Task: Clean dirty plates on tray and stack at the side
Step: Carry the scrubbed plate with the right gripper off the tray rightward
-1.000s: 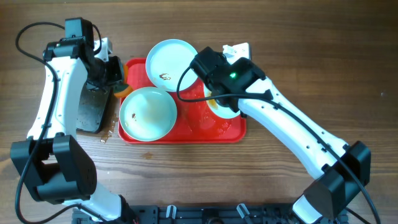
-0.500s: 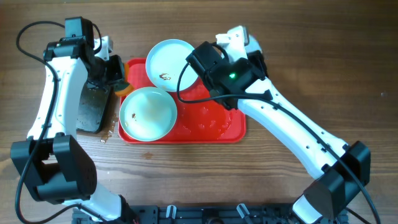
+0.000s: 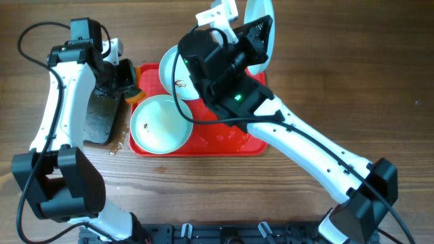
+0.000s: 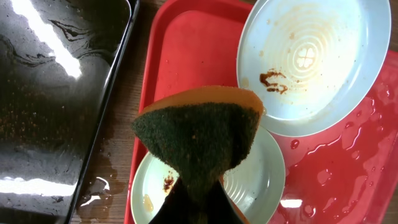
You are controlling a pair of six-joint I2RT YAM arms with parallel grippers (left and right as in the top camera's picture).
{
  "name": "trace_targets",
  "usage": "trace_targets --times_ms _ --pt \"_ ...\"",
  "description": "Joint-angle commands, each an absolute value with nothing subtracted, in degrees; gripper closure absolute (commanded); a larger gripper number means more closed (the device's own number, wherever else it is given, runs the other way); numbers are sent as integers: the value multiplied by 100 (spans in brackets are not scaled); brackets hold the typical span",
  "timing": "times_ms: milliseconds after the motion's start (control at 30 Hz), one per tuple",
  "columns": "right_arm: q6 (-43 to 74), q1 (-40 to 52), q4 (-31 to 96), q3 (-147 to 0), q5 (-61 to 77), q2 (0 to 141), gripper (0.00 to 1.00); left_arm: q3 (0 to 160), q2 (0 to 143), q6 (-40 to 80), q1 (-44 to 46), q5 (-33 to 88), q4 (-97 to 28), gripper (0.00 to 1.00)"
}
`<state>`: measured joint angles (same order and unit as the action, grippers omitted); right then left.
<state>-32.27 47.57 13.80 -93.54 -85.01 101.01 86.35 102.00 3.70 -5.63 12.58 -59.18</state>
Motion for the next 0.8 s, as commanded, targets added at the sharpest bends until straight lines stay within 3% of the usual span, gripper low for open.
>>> trace_targets --times_ms 0,233,400,767 --pt "-3083 4910 1450 -9131 -8715 10191 96 8729 10106 237 -580 1343 -5913 96" --pt "-2316 5159 1393 -8051 -8554 10374 96 8729 10106 231 -580 1343 -5848 96" --pt "-1728 5310 1498 -7992 -7413 10377 96 8729 10106 211 -580 1345 -5806 96" --pt "2987 5041 4117 -8047 -3148 10348 96 8729 10106 189 -574 1343 -5830 96"
